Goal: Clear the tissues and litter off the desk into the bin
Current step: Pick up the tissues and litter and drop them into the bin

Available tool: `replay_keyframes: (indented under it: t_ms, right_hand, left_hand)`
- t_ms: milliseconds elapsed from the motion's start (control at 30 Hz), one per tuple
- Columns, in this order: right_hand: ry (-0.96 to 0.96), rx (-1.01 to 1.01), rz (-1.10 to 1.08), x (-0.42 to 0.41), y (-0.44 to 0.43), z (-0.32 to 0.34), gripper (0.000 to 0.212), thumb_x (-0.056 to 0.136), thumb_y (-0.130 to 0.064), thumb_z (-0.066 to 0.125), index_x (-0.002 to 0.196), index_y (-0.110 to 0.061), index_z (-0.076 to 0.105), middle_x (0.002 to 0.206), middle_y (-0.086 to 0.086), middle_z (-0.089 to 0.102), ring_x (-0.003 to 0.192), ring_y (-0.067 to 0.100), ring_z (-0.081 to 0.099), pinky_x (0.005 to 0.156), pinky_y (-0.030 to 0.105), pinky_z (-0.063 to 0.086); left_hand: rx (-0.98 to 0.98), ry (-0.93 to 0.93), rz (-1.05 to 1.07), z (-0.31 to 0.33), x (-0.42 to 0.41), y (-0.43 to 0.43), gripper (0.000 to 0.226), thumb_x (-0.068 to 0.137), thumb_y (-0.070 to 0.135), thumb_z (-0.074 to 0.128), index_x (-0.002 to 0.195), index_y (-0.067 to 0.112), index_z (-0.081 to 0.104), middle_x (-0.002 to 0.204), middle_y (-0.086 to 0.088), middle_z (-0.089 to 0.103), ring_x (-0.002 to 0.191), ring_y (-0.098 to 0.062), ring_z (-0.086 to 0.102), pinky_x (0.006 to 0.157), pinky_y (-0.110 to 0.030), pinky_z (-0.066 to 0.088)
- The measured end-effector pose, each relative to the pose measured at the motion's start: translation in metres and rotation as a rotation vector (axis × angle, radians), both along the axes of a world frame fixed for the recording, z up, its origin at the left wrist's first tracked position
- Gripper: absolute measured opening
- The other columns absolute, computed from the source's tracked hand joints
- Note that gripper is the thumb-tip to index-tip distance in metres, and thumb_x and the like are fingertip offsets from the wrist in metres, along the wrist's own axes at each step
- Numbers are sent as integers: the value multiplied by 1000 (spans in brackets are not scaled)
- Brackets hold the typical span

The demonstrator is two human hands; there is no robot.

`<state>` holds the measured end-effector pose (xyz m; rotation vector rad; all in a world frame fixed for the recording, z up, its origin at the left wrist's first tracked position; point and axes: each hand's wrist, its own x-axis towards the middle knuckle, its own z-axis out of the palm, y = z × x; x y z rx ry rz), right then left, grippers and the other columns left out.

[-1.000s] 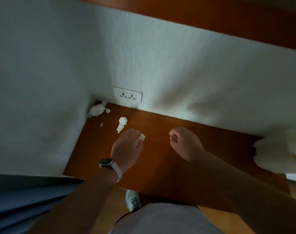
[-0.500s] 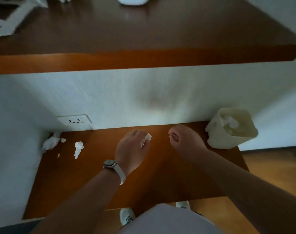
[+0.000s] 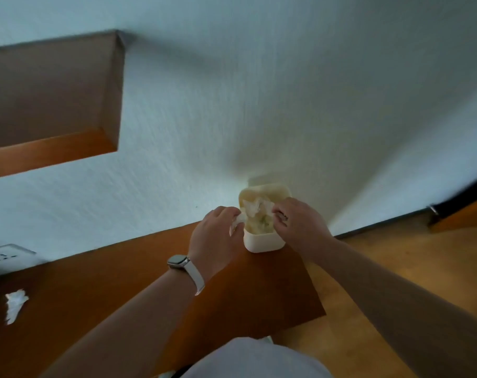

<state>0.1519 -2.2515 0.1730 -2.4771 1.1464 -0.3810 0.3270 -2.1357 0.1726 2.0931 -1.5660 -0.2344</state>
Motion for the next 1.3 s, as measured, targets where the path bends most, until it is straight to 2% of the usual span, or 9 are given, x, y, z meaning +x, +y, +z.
replay_keyframes:
  t_ms: [200,267,367,433,533,633,867,1067,1300]
  right_hand:
    - [-5,92,28,-7,-31,-7,17,93,-30,48,101,-22,61,93,-9,56,83,10,53,66,24,37]
    - [1,106,75,-5,-35,-9,24,93,-34,46,107,-22,62,100,-8,57,89,11,54,70,24,35]
    - [53,70,176,-1,-37,-11,35,93,-37,44,118,-18,60,114,-3,60,101,16,54,81,29,40]
    - [101,26,252,4,-37,-11,35,94,-37,42,117,-16,58,118,0,59,106,19,53,89,34,42]
    - [107,-59,371,17,-33,-6,36,94,-35,43,118,-14,59,122,4,59,111,22,52,97,38,39]
    - [105,-127,473,38,-26,4,45,92,-41,42,123,-13,60,129,6,57,118,24,51,101,42,36]
    - [72,-198,719,112,21,21,48,93,-44,47,128,-12,56,133,8,54,122,25,47,99,44,39]
    - [129,-258,853,181,83,16,52,94,-54,36,132,-21,49,137,2,51,127,21,43,103,38,33]
    - [179,-211,922,271,183,-1,55,95,-55,33,135,-21,46,141,2,47,130,21,40,105,40,35]
  left_hand:
    - [105,46,18,-6,-23,-42,28,94,33,55,120,24,57,113,5,62,97,-9,52,75,-19,36]
    - [131,29,9,-8,-25,-46,32,93,33,57,124,25,56,120,4,62,104,-12,54,79,-20,36]
    - [171,-64,-41,-11,-22,-41,43,92,38,56,133,24,52,134,4,55,120,-16,50,93,-25,38]
    - [181,-128,-59,-9,-15,-34,49,92,43,52,136,23,49,138,3,52,127,-17,45,103,-33,39]
    - [169,-166,-33,-3,-5,-15,50,93,46,47,138,24,46,143,1,48,133,-19,40,107,-39,36]
    - [175,-224,-4,3,9,8,51,95,45,44,142,24,43,149,0,42,138,-21,34,112,-42,32]
    - [174,-363,113,19,61,80,49,94,40,51,139,18,47,144,-5,47,135,-25,40,109,-46,36]
    - [188,-365,242,12,113,157,47,94,40,50,136,19,49,140,-3,51,132,-23,43,109,-43,30]
    - [198,-276,339,-12,195,265,44,94,41,51,133,21,52,138,-4,53,131,-25,45,106,-47,37]
